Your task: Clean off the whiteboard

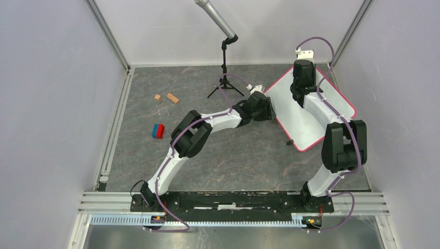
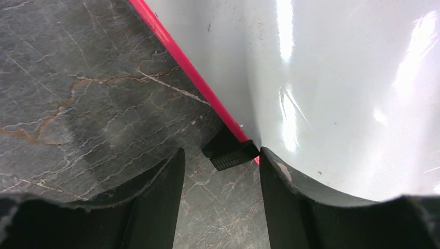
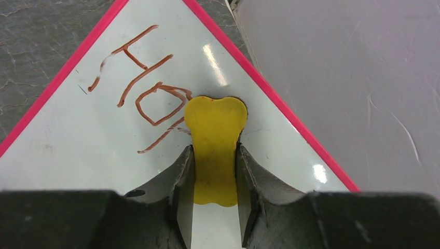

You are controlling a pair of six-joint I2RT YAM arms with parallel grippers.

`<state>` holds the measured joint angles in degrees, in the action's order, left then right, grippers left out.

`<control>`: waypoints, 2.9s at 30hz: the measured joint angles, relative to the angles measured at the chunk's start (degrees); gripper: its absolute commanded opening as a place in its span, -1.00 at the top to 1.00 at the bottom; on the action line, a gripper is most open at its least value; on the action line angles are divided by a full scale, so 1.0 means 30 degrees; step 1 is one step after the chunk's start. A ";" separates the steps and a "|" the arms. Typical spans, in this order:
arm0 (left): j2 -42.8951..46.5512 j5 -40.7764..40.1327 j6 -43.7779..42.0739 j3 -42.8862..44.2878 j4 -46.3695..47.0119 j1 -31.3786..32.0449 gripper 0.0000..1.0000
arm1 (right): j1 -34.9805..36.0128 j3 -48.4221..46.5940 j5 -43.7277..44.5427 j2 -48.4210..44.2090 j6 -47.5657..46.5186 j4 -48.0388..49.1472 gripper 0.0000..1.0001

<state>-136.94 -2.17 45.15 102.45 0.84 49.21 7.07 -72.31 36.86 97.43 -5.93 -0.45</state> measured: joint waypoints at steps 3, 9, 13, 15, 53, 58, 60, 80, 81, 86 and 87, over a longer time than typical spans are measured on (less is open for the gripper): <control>-0.0138 -0.0117 0.0015 0.0328 -0.0321 0.0007 -0.14 | 0.0000 0.0022 0.0000 0.0000 0.0000 -0.0007 0.32; -0.0699 -0.0248 0.0022 0.1435 -0.1180 0.0058 0.00 | 0.0000 -0.0029 0.0153 0.0000 -0.0066 -0.0015 0.32; -0.1158 -0.0233 0.0022 0.2302 -0.1749 0.0102 0.08 | -0.0117 -0.0984 0.0459 0.0226 -0.0146 -0.0313 0.31; -0.1166 -0.0240 0.0029 0.2317 -0.1749 0.0109 0.12 | -0.0277 -0.1734 0.0517 0.0503 -0.0299 -0.0277 0.32; -0.0903 -0.0255 0.0029 0.1217 -0.0124 0.0102 0.96 | -0.1472 -0.0233 -0.0066 0.0335 -0.2324 0.3322 0.33; -0.0874 -0.0262 0.0029 0.1100 0.0029 0.0102 0.95 | -0.0408 0.0357 -0.0321 0.0984 -0.2557 0.4393 0.33; -0.0867 -0.0255 0.0036 0.1056 0.0102 0.0102 0.95 | 0.0138 0.0364 -0.0452 0.1770 -0.2710 0.4823 0.33; -0.0831 -0.0335 0.0051 0.0707 0.0816 0.0022 0.96 | -0.0721 0.0102 -0.0772 0.1734 -0.2557 0.5683 0.11; -0.0831 -0.0328 0.0051 0.0707 0.0823 0.0022 0.96 | -0.0772 0.0058 -0.0801 0.1741 -0.2557 0.5632 0.00; -0.0809 -0.0328 0.0051 0.0670 0.0860 0.0022 0.95 | -0.0641 -0.0007 -0.0954 0.1603 -0.2419 0.4925 -0.68; -0.0809 -0.0328 0.0051 0.0663 0.0867 0.0022 0.95 | -0.0597 0.0015 -0.0984 0.1501 -0.2353 0.4677 -0.68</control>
<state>-139.37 -3.16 45.30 104.44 3.44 49.28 5.28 -72.27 33.91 101.93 -12.99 13.58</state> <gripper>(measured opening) 0.426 0.791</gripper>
